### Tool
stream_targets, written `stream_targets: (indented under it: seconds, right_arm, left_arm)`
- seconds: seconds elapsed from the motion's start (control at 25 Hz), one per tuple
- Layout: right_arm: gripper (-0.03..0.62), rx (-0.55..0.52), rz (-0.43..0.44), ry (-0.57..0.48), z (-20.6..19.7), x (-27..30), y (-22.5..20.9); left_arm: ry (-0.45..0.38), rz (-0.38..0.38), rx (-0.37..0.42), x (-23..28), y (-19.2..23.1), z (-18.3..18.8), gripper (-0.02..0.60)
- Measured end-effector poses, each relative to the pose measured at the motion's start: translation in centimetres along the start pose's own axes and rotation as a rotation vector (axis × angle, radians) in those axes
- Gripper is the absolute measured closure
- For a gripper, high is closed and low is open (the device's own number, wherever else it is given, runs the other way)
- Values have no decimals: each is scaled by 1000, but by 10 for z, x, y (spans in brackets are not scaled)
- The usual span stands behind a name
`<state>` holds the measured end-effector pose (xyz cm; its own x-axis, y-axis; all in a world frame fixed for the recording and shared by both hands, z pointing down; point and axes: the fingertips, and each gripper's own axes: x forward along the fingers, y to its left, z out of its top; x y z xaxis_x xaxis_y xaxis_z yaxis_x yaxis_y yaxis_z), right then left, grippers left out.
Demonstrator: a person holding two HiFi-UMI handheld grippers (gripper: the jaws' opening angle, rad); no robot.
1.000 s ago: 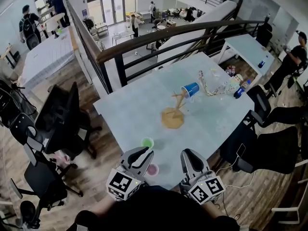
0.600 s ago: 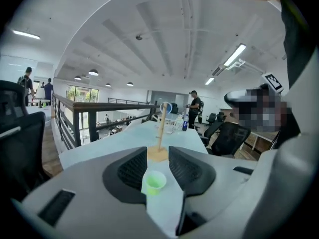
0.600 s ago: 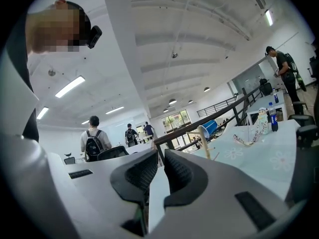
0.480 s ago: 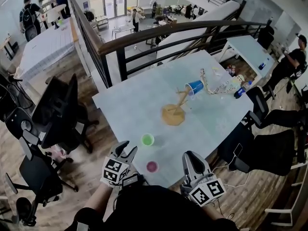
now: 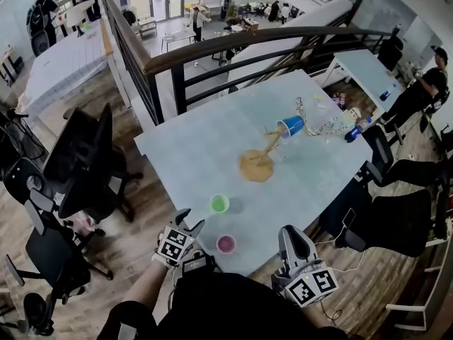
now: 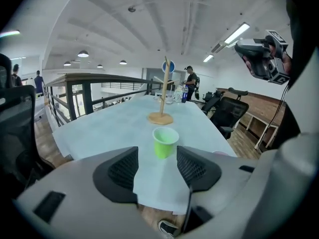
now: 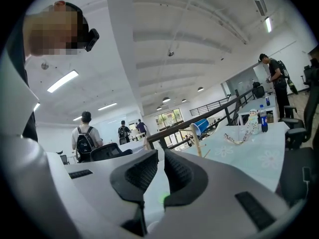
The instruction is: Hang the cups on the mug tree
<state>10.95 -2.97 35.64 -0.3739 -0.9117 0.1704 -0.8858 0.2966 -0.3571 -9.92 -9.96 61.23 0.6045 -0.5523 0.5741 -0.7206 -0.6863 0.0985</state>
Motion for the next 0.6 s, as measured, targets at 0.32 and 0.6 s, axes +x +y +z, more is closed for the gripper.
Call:
stream_targets:
  seconds: [0.32,0.6]
  right_arm:
    - [533,20,-71,13,-7,-7,-8]
    - [533,11,-130,34,-17,-3,-7]
  left_arm:
    - [4,-48,94,34,-1,-11,343]
    - [33,-86,197,57,1,-18,341]
